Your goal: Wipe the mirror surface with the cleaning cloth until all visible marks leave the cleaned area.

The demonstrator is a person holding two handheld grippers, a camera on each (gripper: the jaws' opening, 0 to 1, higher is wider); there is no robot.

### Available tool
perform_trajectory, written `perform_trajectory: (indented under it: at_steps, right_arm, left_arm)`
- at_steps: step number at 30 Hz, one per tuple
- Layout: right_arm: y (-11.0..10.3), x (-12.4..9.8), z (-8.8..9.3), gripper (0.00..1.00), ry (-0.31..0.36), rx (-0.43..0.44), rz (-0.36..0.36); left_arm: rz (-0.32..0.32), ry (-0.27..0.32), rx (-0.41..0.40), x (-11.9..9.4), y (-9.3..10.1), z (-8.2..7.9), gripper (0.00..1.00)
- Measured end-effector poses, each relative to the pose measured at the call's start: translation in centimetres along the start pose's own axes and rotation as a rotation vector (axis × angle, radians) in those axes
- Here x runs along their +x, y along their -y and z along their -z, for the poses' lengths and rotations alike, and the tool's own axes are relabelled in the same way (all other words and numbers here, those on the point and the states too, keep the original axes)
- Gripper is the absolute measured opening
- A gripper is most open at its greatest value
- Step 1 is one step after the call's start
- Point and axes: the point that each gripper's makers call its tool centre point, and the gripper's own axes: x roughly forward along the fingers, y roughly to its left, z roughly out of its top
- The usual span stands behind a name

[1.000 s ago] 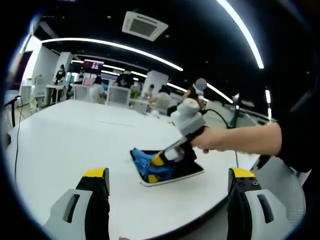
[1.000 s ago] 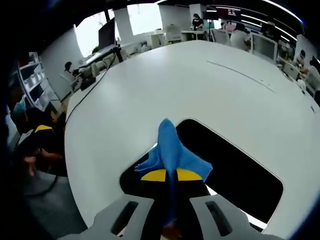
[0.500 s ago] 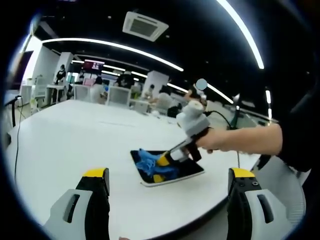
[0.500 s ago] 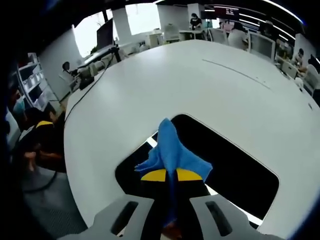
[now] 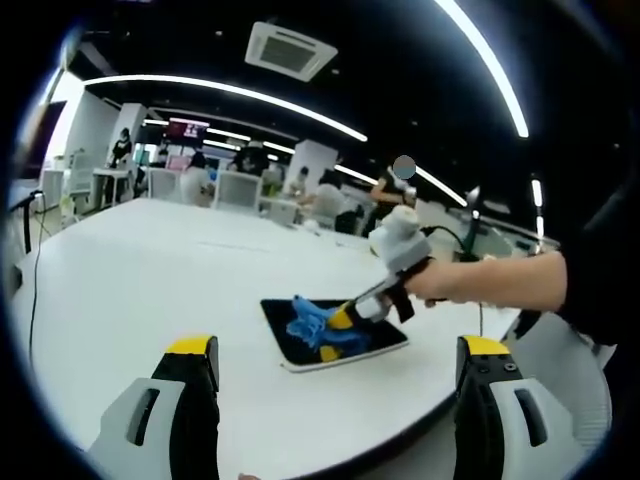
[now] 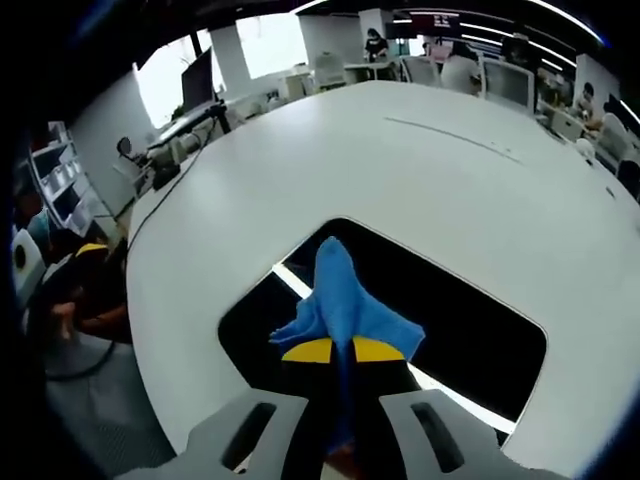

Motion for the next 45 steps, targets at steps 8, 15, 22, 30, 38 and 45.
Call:
perform_trajectory:
  at_steps: [8,15,22,30,38,45]
  right_arm:
    - [1.0,-0.9,0.8,0.0,0.001,0.024,0.007]
    - [2.2,-1.6,1.5,0.0,-0.006,0.037,0.023]
    - [3.1,-2.4,2.3,0.0,-0.001,0.066,0.03]
    - [4.1,-3.4,3.3,0.0,0.0,0.089,0.042]
    - [5.0,-4.5,4.4,0.0,-0.011,0.096,0.05]
    - [5.7,-5.2,5.1,0.0,-0.026,0.096,0.06]
  left_arm:
    - [0.008,0.001,0.001,0.0,0.2,0.0,0.99]
    - [0.012,-0.006,0.011,0.1,0.3,0.0,0.99]
    - [0.008,-0.01,0.014,0.1,0.2,0.1,0.99]
    - [0.003,-0.012,0.011,0.1,0.1,0.1,0.99]
    - [0.001,-0.026,0.014,0.1,0.1,0.3,0.99]
    - [0.004,-0.034,0.018,0.1,0.2,0.4,0.99]
